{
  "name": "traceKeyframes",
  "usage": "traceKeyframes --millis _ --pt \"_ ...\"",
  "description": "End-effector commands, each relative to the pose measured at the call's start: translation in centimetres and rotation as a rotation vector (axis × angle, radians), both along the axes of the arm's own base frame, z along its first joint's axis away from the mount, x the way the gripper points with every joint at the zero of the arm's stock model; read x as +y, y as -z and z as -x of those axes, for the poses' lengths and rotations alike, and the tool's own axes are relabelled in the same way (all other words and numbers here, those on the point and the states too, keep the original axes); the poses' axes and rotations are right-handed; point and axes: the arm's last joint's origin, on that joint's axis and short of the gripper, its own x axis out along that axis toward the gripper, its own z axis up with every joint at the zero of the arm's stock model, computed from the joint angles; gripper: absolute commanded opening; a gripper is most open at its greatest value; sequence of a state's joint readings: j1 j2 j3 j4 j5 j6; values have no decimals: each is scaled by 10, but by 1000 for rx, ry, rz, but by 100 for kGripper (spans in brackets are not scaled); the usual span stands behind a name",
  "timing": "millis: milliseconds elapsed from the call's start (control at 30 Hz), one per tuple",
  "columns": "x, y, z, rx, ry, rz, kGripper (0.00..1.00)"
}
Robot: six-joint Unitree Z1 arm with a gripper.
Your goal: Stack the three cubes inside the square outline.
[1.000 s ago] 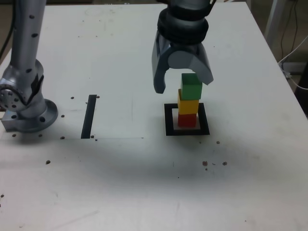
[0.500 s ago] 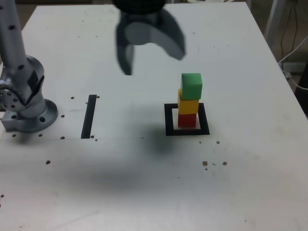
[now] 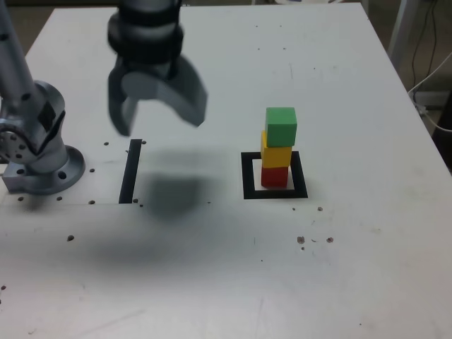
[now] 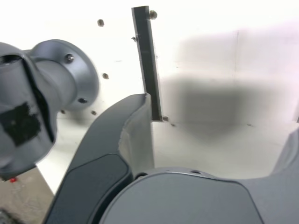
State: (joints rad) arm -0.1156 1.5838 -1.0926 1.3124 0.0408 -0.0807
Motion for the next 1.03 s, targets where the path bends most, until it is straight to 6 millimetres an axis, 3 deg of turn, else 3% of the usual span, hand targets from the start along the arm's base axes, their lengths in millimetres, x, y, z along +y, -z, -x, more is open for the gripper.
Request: traceKeyframes --millis 0,267,700,1000 --pt "2 11 17 13 3 -1 99" --pt "6 29 44 86 -1 -28 99" --pt "7 36 56 150 -8 -34 100" --pt "0 38 58 199 -39 80 100"
